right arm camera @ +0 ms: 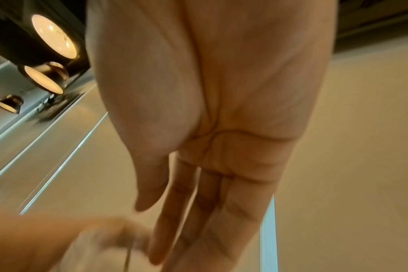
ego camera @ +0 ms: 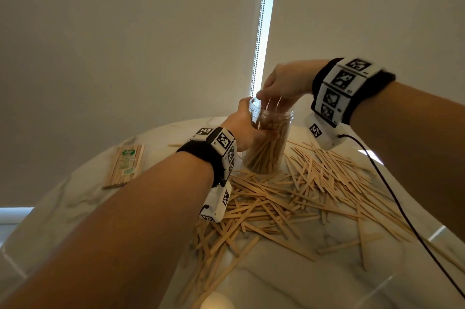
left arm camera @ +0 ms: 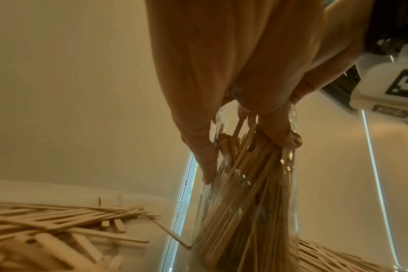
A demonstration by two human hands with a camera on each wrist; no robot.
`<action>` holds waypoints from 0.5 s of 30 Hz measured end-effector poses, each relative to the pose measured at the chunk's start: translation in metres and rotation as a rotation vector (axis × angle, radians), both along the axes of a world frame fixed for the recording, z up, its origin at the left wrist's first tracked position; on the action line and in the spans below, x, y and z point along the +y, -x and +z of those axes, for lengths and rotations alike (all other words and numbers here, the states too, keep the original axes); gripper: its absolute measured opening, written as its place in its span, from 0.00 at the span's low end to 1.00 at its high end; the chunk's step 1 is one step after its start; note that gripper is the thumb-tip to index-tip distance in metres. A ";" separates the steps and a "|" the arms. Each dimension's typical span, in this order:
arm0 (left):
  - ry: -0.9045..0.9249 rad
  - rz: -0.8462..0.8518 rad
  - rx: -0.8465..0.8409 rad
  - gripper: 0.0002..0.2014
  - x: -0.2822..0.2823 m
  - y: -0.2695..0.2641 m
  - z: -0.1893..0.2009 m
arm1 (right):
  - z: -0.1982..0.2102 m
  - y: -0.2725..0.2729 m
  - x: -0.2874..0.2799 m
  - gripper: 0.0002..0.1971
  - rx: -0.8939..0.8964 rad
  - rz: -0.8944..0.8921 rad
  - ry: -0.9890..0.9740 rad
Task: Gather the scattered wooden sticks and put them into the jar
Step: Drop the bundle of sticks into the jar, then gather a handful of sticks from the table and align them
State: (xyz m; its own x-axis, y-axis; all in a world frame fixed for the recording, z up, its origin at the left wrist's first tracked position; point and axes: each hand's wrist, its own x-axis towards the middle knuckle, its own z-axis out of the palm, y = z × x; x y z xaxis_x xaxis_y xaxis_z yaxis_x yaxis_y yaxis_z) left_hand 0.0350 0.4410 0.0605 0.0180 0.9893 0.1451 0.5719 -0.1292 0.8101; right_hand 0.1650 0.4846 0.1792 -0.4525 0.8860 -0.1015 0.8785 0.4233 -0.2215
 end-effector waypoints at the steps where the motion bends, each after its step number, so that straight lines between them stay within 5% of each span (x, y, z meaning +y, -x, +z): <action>1: 0.000 -0.003 -0.012 0.52 0.000 0.000 0.000 | 0.005 -0.005 -0.002 0.08 0.022 -0.001 0.060; 6: 0.010 0.018 -0.013 0.53 0.000 -0.002 0.001 | 0.006 -0.012 -0.016 0.10 -0.082 0.098 0.036; 9: 0.036 0.058 0.051 0.56 -0.009 -0.004 0.006 | -0.002 -0.018 -0.025 0.08 0.168 0.054 -0.111; 12: 0.129 0.120 0.322 0.59 -0.031 0.004 0.009 | -0.015 -0.035 -0.052 0.08 0.439 0.016 -0.247; 15: 0.186 0.212 0.582 0.41 -0.055 0.033 0.004 | -0.045 -0.044 -0.089 0.09 0.285 0.076 -0.118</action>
State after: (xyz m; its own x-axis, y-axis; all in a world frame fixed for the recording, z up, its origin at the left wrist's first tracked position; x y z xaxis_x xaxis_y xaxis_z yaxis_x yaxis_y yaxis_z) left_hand 0.0025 0.3863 0.0643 -0.1566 0.9877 -0.0033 0.9220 0.1473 0.3581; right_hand 0.2086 0.3956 0.1343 -0.5133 0.8467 0.1403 0.7532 0.5228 -0.3993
